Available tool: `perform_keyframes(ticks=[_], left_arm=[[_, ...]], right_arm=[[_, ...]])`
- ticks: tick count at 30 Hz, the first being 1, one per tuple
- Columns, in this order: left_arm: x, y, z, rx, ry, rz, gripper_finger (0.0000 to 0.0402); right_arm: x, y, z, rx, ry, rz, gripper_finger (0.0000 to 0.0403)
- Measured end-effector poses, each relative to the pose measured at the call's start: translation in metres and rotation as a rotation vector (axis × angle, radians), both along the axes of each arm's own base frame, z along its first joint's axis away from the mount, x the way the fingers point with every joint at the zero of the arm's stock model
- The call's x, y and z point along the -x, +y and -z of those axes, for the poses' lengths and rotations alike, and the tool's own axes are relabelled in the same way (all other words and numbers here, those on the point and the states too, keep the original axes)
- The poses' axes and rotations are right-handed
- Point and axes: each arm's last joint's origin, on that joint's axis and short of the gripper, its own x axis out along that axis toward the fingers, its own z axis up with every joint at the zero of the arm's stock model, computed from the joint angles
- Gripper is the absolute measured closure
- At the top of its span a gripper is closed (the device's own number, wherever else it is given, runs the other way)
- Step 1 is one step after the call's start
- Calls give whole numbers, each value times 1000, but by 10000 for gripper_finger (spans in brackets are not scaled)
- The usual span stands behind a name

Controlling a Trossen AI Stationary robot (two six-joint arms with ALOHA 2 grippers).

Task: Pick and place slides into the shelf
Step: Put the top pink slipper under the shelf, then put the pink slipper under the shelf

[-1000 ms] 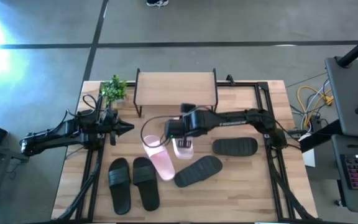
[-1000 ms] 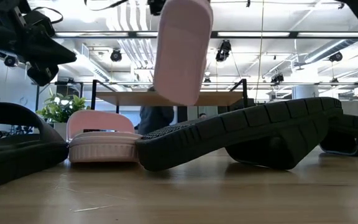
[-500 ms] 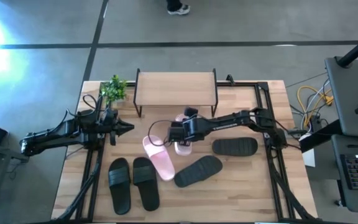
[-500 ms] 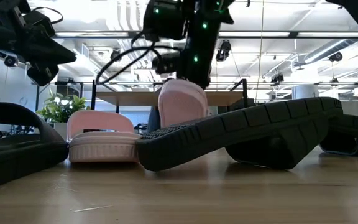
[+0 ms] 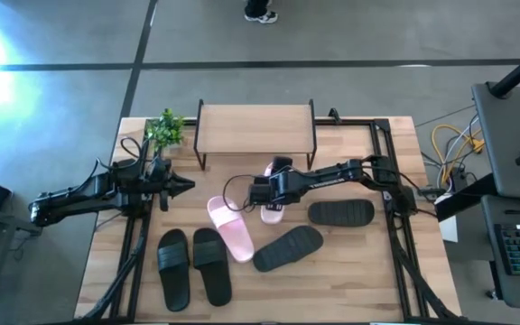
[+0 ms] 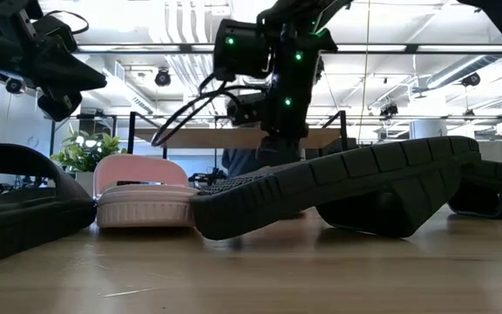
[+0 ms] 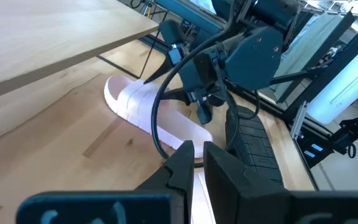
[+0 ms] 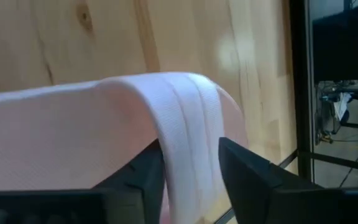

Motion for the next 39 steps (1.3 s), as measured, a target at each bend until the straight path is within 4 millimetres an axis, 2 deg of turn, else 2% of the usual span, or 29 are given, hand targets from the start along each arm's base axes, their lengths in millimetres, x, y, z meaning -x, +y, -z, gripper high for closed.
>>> perform_keyframes(ticks=[6, 14, 18, 21, 23, 27, 32, 39], left_arm=[[0, 0, 0, 0, 1, -1, 380], [0, 0, 0, 1, 1, 0, 380], [0, 0, 0, 2, 1, -1, 380], [0, 0, 0, 2, 3, 0, 380], [0, 0, 0, -1, 6, 0, 380], [0, 0, 0, -4, 8, 1, 380], [0, 0, 0, -4, 8, 1, 380], [1, 0, 4, 7, 44, 3, 380]], right_arm=[[-6, 3, -18, -3, -34, -5, 231], [-11, 17, -46, -14, -37, -63, 227], [-13, 35, -61, -159, -54, -129, 228], [-20, 59, -69, -299, -97, -291, 230], [-26, 75, -67, -291, -136, -415, 232], [-34, 99, -50, -199, -170, -615, 231], [-42, 102, -34, -161, -184, -677, 231], [-57, 104, -16, -194, -259, -702, 231]])
